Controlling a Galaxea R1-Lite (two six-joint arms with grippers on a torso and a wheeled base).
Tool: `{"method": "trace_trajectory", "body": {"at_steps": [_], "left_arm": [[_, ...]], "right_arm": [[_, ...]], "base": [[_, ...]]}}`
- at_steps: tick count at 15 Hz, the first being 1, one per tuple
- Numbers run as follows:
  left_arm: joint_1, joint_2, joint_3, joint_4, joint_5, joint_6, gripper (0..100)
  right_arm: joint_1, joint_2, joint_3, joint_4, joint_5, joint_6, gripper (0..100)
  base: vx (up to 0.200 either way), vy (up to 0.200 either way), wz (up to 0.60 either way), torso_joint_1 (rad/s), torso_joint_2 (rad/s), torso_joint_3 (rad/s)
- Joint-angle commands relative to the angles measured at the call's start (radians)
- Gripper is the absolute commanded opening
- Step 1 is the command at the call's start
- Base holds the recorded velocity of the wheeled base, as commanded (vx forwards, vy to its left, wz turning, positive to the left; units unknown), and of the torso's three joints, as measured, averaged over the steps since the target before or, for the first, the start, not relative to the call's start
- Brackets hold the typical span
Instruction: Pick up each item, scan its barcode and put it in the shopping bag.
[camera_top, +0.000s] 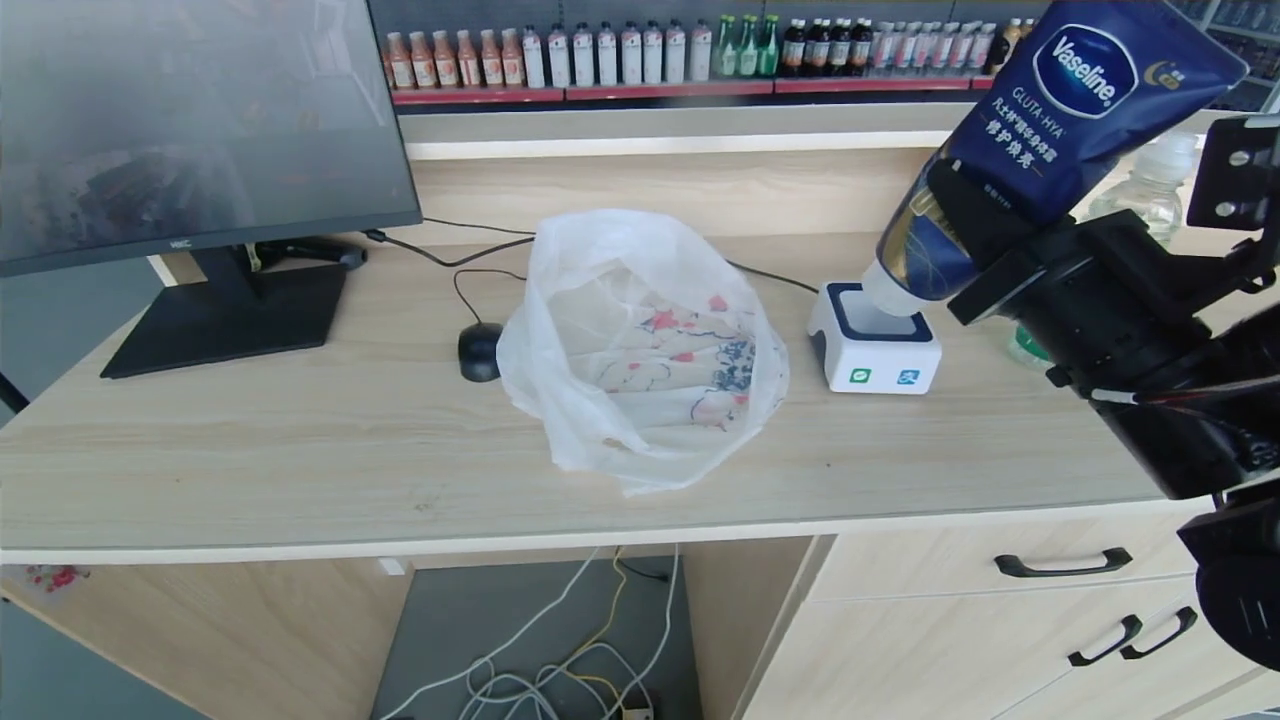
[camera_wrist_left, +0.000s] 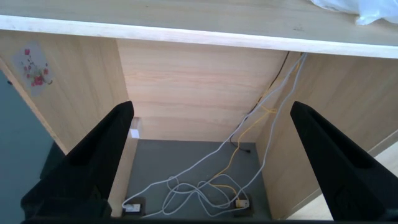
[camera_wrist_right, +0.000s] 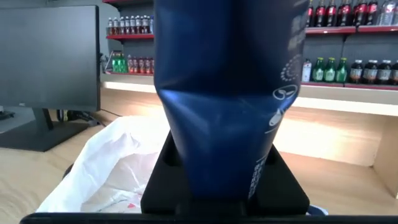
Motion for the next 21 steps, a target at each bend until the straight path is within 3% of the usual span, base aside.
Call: {"method": "trace_trajectory", "body": {"at_steps": [1,8,13,18,20,21], "left_arm": [[0.000,0.002,0.000,0.000,0.000,-0.002,100],[0.000,0.002,0.000,0.000,0.000,-0.002,100],[0.000,0.002,0.000,0.000,0.000,0.001,100],[0.000,0.002,0.000,0.000,0.000,0.001,100],[0.000,0.002,0.000,0.000,0.000,0.001,100],[0.000,0.002,0.000,0.000,0.000,0.001,100]], "right_arm": [[0.001,-0.005,0.003,-0.001,0.001,-0.001,0],[0.002,0.001,0.007,-0.002,0.000,-0.004,0],[0.004,0.001,0.009,-0.002,0.000,-0.007,0],[0.050,0.012,0.096,0.008,0.009,-0.036,0],[0.060,0.023,0.059,0.094,0.009,-0.035,0],[0.060,0.024,-0.011,0.208,0.006,-0.035,0]], "base": [[0.000,0.200,0.00,0.002,0.00,0.007],[0.000,0.200,0.00,0.003,0.00,0.002],[0.000,0.000,0.00,0.000,0.00,0.000],[0.000,0.000,0.00,0.000,0.00,0.000],[0.000,0.000,0.00,0.000,0.00,0.000],[0.000,0.000,0.00,0.000,0.00,0.000]]}}
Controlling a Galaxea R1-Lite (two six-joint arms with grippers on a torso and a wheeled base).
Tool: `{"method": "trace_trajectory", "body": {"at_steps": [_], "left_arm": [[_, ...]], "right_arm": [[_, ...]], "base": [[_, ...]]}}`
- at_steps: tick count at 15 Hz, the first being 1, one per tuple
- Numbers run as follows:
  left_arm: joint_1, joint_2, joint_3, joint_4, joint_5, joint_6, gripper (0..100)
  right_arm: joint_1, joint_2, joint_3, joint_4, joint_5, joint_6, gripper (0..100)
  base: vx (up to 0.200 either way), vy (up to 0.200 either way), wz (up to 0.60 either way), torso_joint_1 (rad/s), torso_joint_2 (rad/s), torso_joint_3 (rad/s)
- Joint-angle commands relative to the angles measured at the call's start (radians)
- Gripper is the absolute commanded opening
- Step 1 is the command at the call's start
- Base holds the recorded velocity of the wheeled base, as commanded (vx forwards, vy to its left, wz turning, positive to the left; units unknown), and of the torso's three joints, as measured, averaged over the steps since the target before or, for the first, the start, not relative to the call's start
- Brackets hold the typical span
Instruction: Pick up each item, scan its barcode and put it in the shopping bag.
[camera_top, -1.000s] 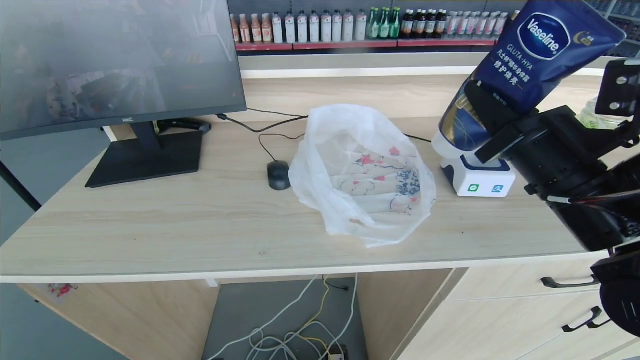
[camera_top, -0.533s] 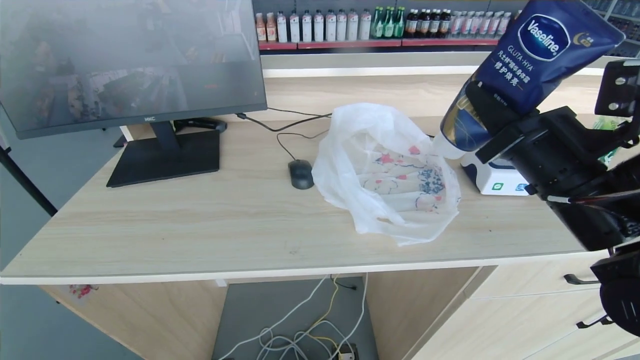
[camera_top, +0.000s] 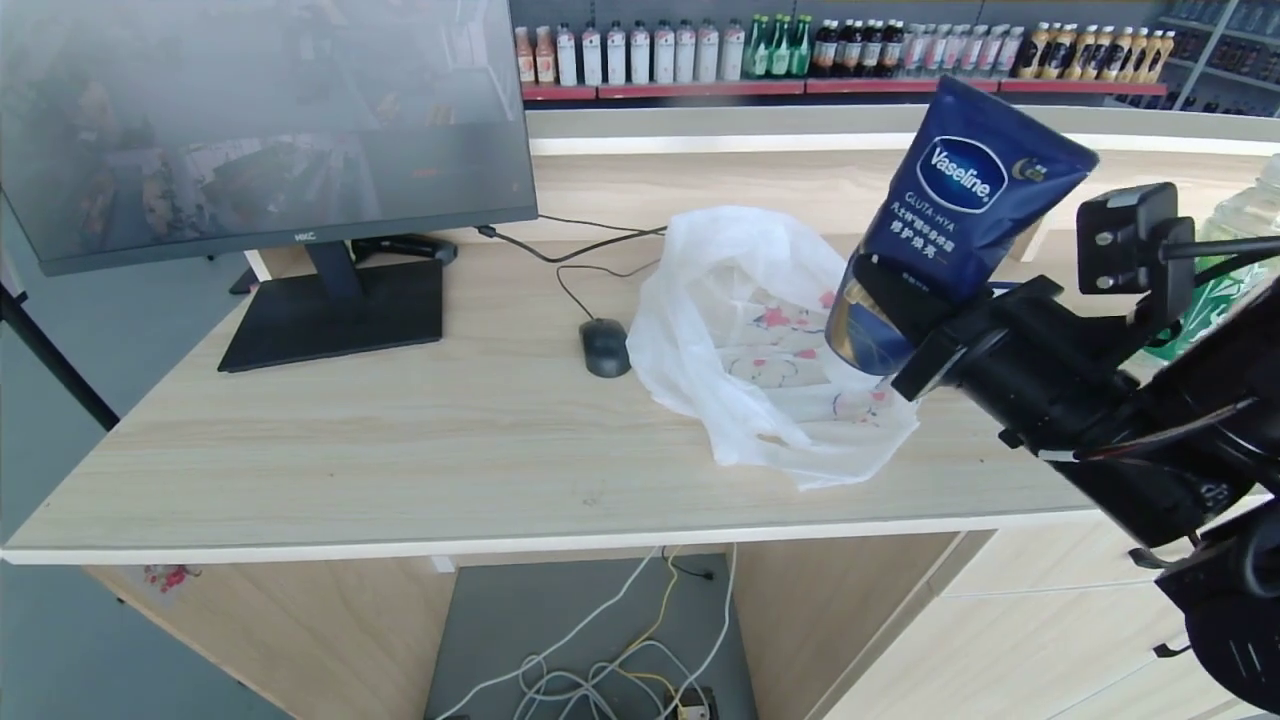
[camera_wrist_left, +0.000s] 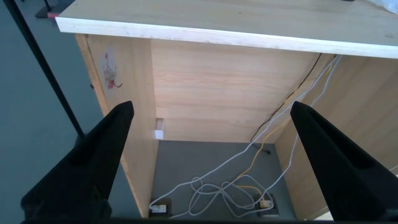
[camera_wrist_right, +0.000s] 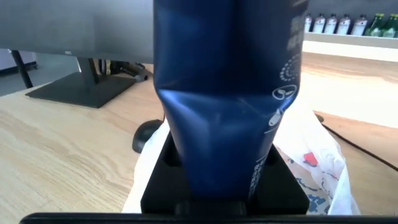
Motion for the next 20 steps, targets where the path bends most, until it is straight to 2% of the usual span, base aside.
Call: {"method": "trace_trajectory", "body": {"at_steps": [1,3,4,7,10,20], "left_arm": [[0.001,0.002,0.000,0.000,0.000,-0.001,100],[0.001,0.002,0.000,0.000,0.000,-0.001,100],[0.001,0.002,0.000,0.000,0.000,-0.001,100],[0.001,0.002,0.000,0.000,0.000,-0.001,100],[0.001,0.002,0.000,0.000,0.000,-0.001,100],[0.001,0.002,0.000,0.000,0.000,-0.001,100]], "right_arm": [[0.003,0.022,-0.115,0.127,-0.006,0.000,0],[0.003,0.057,-0.200,0.199,-0.018,-0.004,0],[0.007,0.096,-0.303,0.258,-0.038,-0.004,0],[0.010,0.123,-0.464,0.414,-0.051,-0.006,0],[0.017,0.137,-0.509,0.466,-0.066,-0.008,0],[0.017,0.261,-0.590,0.465,-0.071,-0.003,0]], "base": [[0.000,0.000,0.00,0.000,0.00,0.000],[0.000,0.000,0.00,0.000,0.00,0.000],[0.000,0.000,0.00,0.000,0.00,0.000],[0.000,0.000,0.00,0.000,0.00,0.000],[0.000,0.000,0.00,0.000,0.00,0.000],[0.000,0.000,0.00,0.000,0.00,0.000]]}}
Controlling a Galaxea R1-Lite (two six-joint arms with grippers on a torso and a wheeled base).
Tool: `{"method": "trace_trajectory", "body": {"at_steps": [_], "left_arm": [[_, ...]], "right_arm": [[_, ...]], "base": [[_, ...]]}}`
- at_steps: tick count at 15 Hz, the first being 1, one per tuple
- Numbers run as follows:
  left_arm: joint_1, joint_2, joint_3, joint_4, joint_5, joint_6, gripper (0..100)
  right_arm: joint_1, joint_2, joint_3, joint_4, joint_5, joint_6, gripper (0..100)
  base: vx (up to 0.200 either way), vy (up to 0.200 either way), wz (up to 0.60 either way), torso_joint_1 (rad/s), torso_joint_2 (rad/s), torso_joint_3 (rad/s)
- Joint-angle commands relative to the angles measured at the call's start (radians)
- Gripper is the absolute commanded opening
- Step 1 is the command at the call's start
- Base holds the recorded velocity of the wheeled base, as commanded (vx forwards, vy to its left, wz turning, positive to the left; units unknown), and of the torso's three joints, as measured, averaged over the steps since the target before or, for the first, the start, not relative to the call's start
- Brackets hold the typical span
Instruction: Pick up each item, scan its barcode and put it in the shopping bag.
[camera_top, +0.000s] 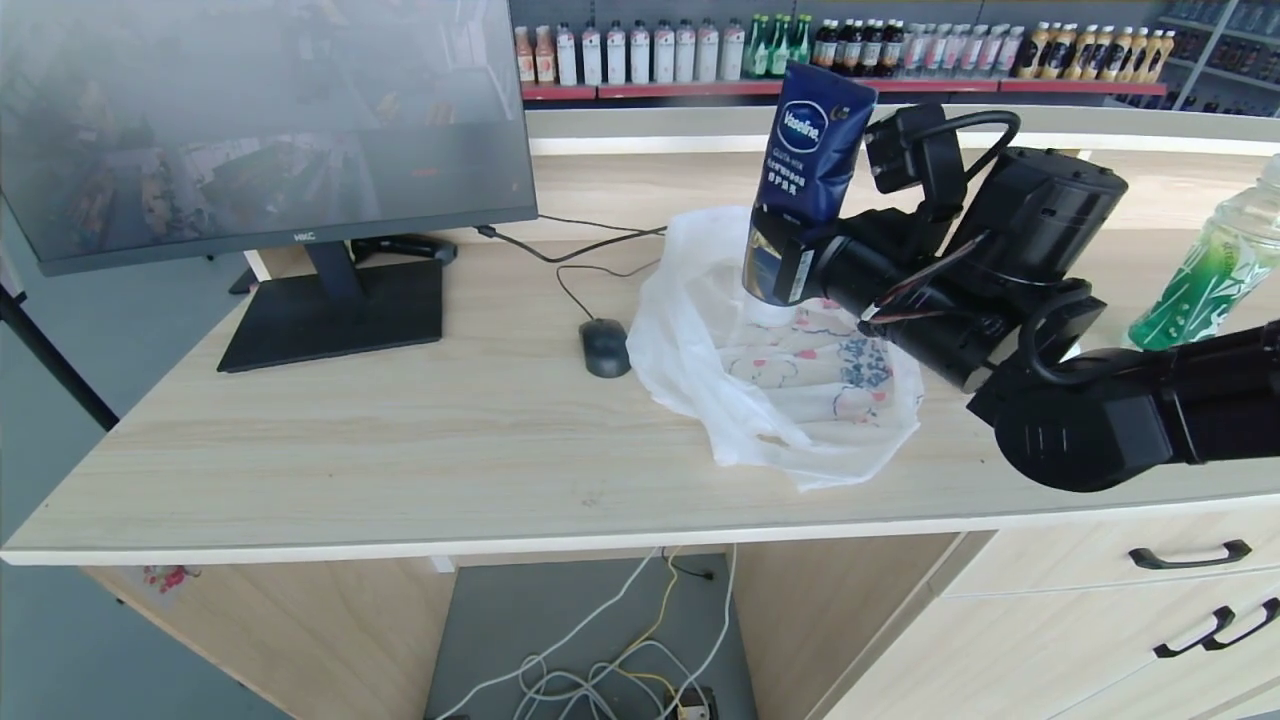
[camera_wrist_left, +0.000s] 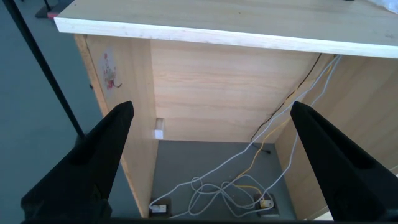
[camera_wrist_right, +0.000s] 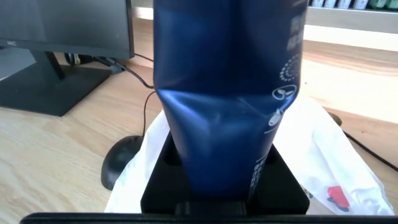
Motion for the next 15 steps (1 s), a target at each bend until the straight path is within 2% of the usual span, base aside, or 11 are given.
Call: {"method": "trace_trajectory", "body": {"at_steps": [1,6,15], "left_arm": [[0.000,0.002,0.000,0.000,0.000,0.000,100],[0.000,0.002,0.000,0.000,0.000,0.000,100],[0.000,0.002,0.000,0.000,0.000,0.000,100]], "right_arm": [[-0.002,0.035,-0.004,-0.002,0.001,0.004,0],[-0.003,0.068,-0.007,-0.004,0.001,0.029,0],[-0.019,0.183,-0.125,-0.010,0.001,0.035,0]], "base": [[0.000,0.000,0.00,0.000,0.00,0.000],[0.000,0.000,0.00,0.000,0.00,0.000],[0.000,0.000,0.00,0.000,0.00,0.000]]}}
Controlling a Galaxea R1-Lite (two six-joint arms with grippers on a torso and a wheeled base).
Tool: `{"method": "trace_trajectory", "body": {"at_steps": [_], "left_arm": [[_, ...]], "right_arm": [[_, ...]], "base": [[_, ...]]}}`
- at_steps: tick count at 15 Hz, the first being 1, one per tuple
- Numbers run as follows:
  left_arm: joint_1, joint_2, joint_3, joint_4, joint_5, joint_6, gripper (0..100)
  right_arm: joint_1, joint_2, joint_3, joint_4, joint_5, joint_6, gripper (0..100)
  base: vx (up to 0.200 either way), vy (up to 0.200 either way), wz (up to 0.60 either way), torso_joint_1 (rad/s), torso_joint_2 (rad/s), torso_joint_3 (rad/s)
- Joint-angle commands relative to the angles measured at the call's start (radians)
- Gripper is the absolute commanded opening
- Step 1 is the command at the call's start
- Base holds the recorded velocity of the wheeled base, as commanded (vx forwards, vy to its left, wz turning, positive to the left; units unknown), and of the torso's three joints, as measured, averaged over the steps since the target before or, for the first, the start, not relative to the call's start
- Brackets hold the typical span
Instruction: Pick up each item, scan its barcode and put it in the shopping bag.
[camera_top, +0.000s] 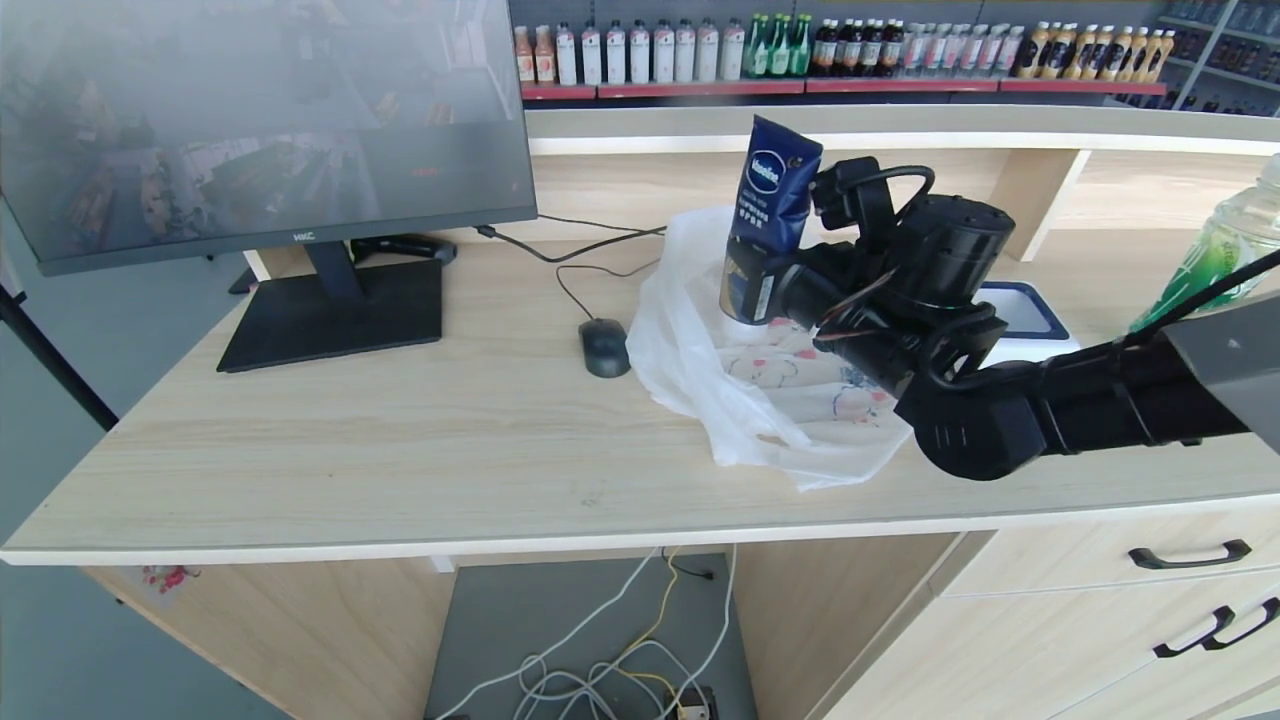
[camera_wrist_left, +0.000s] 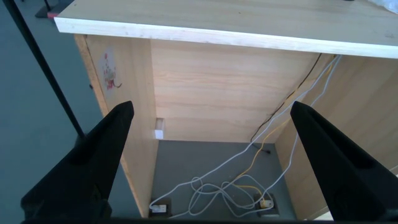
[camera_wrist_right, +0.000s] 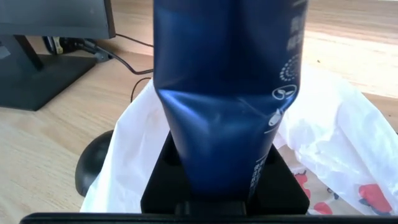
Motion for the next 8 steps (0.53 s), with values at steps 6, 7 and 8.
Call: {"method": "trace_trajectory", "body": {"at_steps": [6,7,8], "left_arm": [[0.000,0.002,0.000,0.000,0.000,0.000,100],[0.000,0.002,0.000,0.000,0.000,0.000,100],[0.000,0.002,0.000,0.000,0.000,0.000,100]], "right_arm": [[-0.001,0.059,-0.016,-0.014,-0.001,-0.002,0],[-0.001,0.066,-0.016,-0.014,-0.001,-0.002,0],[-0.001,0.073,-0.016,-0.015,-0.001,-0.002,0]], "base": [[0.000,0.000,0.00,0.000,0.00,0.000],[0.000,0.000,0.00,0.000,0.00,0.000],[0.000,0.000,0.00,0.000,0.00,0.000]]}}
